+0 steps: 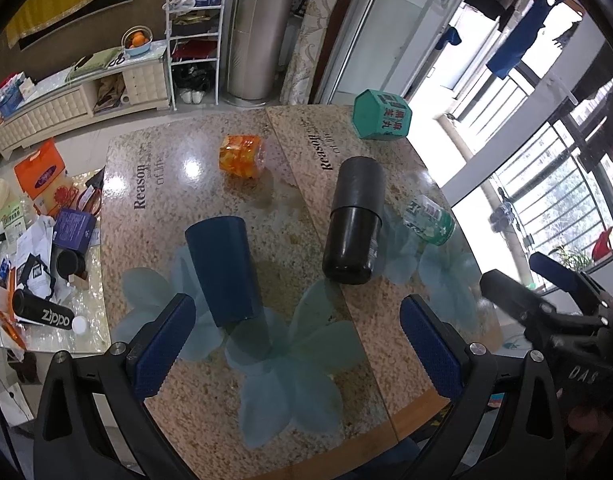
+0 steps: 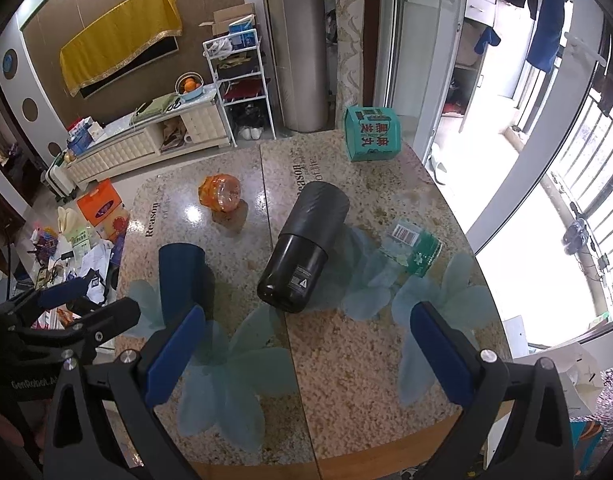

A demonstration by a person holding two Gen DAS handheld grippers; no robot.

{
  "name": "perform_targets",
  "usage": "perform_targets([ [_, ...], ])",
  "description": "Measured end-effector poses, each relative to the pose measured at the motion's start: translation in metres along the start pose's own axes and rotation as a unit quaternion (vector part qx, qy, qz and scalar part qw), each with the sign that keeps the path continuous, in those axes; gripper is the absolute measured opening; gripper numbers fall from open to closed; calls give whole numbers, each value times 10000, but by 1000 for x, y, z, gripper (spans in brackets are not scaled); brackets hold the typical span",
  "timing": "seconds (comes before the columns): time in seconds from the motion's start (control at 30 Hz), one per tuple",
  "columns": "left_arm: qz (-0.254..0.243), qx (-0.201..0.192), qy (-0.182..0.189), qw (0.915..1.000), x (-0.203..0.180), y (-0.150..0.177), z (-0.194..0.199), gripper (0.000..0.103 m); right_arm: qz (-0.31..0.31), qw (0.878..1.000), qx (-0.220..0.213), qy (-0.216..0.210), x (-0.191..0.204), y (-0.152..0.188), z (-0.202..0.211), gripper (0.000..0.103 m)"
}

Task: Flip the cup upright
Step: 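Move the right gripper down onto the lying black tumbler's body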

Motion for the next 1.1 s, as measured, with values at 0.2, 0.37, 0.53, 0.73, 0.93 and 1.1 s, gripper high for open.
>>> perform_targets([
  [0.2,163,128,-99,9997,10,-2,-10,103,55,9997,238,-76,0,-16,-19,103],
  [0.37,430,237,-58,9988,20,-3,-20,103,209,9984,513,-137,5,-26,-41,103],
  [0.53,721,360,-1,9967,31,0,-31,103,208,9956,893,-176,7,-37,-73,103],
  [0.73,1069,562,-102,9926,48,7,-47,103,275,9910,1272,-313,14,-51,-109,103],
  [0.93,1295,760,-177,9885,58,18,-61,103,360,9852,1664,-197,20,-55,-152,103],
  [1.1,1498,834,-266,9848,67,27,-64,103,430,9774,2067,124,17,-51,-189,103],
])
Point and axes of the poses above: each gripper's, at about its wrist camera, not at the fingertips, and z roughly against the way its jaws point, x to its left, y to its underside, the point moved 3 cm from there along -z, roughly the way its jaws point, and after that the axes turned 1 degree about z, right-handed, at the moved point
